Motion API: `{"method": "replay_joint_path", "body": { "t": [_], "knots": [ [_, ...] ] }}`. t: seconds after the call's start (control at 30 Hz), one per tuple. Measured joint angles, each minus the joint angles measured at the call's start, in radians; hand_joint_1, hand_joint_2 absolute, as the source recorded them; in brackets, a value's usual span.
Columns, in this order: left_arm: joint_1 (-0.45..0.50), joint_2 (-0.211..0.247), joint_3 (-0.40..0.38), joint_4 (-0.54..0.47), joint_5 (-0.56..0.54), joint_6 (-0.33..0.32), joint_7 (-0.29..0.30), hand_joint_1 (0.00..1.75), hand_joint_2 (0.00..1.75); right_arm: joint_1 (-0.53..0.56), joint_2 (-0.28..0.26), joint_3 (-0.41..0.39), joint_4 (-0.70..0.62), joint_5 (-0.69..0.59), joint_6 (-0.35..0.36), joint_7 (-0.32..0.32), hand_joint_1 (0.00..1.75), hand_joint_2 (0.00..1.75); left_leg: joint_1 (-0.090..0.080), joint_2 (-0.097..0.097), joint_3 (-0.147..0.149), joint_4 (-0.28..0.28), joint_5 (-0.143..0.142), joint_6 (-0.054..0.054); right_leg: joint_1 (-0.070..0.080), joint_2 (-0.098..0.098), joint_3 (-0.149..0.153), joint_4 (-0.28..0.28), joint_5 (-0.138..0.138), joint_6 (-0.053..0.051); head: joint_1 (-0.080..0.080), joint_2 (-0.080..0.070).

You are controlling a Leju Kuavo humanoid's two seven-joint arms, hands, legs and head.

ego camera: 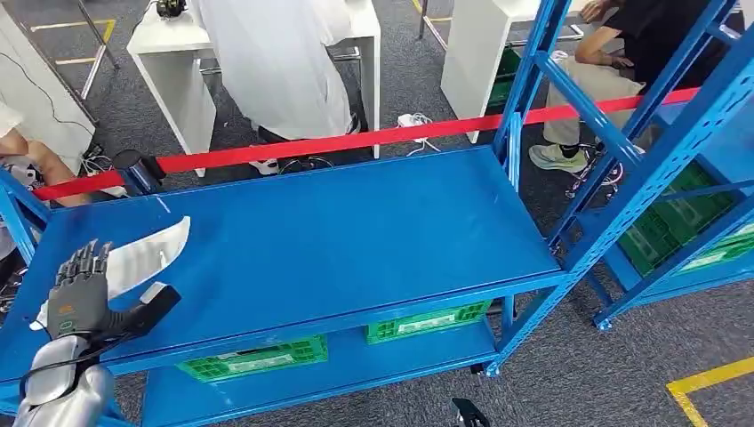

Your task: Take the parts from the cabinet and place them on the table.

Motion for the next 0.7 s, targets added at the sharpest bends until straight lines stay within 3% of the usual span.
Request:
{"method": "replay_joint_path", "body": {
  "t": [0.4,0.7],
  "knots": [
    [-0.031,-0.016,-0.022,0.063,0.031,-0.014,-0.02,0.0,1.75,0.0,0.003,-0.001,0.0,0.002,-0.014,0.0,0.0,0.0,0.0,0.0,0.0,0.0,0.0,0.0,0.0,0.0,0.0,0.0,0.0,0.0,0.0,0.0],
    [-0.045,-0.015,-0.022,0.088,0.032,-0.011,-0.002,0.0,1.75,0.0,0.003,-0.003,0.0,-0.001,-0.018,0.0,0.0,0.0,0.0,0.0,0.003,-0.001,0.0,0.0,0.0,0.0,0.003,0.0,0.0,0.0,0.0,0.0]
  ]
}}
